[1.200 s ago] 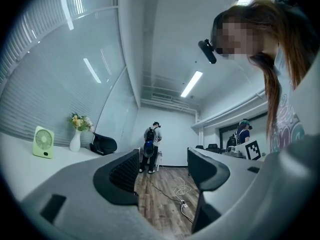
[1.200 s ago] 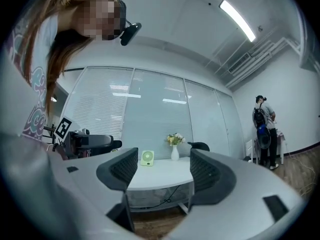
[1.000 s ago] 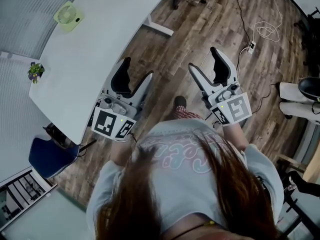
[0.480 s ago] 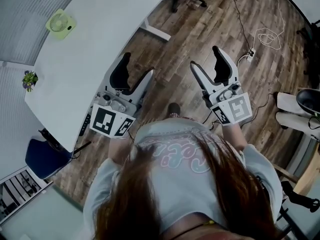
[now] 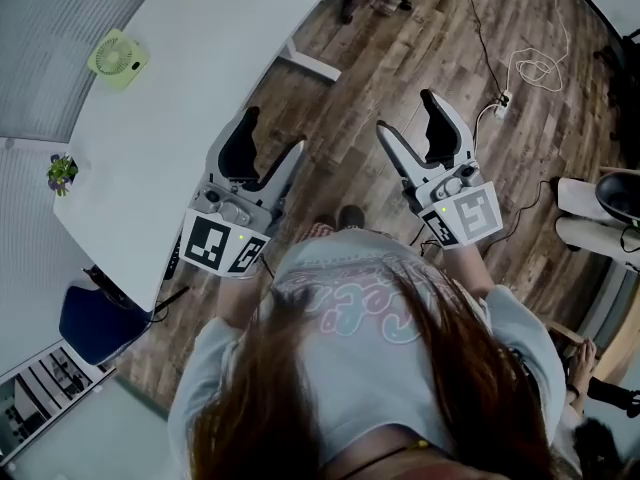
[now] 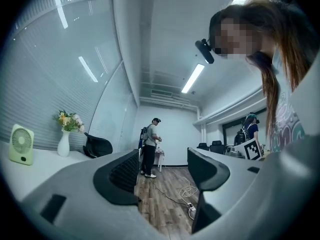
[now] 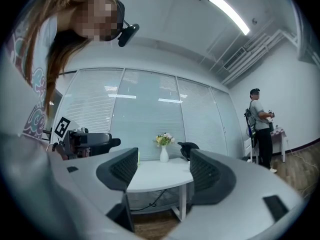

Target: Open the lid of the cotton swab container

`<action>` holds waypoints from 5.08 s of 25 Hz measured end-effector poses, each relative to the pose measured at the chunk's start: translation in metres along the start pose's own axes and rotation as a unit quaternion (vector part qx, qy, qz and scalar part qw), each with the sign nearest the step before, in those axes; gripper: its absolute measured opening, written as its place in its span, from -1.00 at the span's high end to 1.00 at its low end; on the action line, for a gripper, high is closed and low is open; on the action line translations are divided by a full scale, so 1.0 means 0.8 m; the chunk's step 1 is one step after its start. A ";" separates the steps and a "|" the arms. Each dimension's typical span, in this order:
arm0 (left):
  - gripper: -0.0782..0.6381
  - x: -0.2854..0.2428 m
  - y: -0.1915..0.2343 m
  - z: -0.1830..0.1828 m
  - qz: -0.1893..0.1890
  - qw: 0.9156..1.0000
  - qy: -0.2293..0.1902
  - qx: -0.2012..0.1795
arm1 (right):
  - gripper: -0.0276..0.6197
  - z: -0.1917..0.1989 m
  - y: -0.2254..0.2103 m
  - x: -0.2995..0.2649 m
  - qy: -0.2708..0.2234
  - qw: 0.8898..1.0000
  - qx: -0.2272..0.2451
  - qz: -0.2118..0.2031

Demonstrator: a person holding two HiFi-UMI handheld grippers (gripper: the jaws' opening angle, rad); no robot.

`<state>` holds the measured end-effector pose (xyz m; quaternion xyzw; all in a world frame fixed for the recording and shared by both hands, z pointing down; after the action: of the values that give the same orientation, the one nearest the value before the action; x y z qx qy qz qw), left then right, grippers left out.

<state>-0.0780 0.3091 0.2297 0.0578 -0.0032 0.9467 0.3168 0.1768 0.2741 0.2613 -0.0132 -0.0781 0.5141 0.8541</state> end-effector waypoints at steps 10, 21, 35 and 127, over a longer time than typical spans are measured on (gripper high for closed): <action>0.01 -0.005 0.003 0.002 0.005 1.000 0.008 0.003 | -0.05 -0.005 -0.006 0.005 -0.007 1.000 0.008 0.007; 0.01 -0.025 -0.002 0.010 -0.008 1.000 0.007 0.006 | -0.05 0.005 -0.018 -0.009 0.005 1.000 0.001 -0.018; 0.01 -0.073 0.107 0.038 0.004 1.000 0.004 -0.003 | -0.05 0.030 -0.054 -0.104 0.003 1.000 0.022 -0.006; -0.03 -0.328 0.600 0.217 0.204 0.956 0.208 0.027 | -0.05 0.100 -0.183 -0.554 0.093 0.995 0.014 -0.026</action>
<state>-0.1396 -0.2394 0.3875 -0.1341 0.0768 0.9819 0.1093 0.0898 -0.1897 0.3021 -0.0472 0.0087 0.4892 0.8708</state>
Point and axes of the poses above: the fingertips, and each gripper's own axes: x backward along the fingers, y to its left, z out of its underside, the point moved 8 cm from there along x, backward along the fingers, and after that the axes turned 15 degrees about z, right-handed, at the moved point
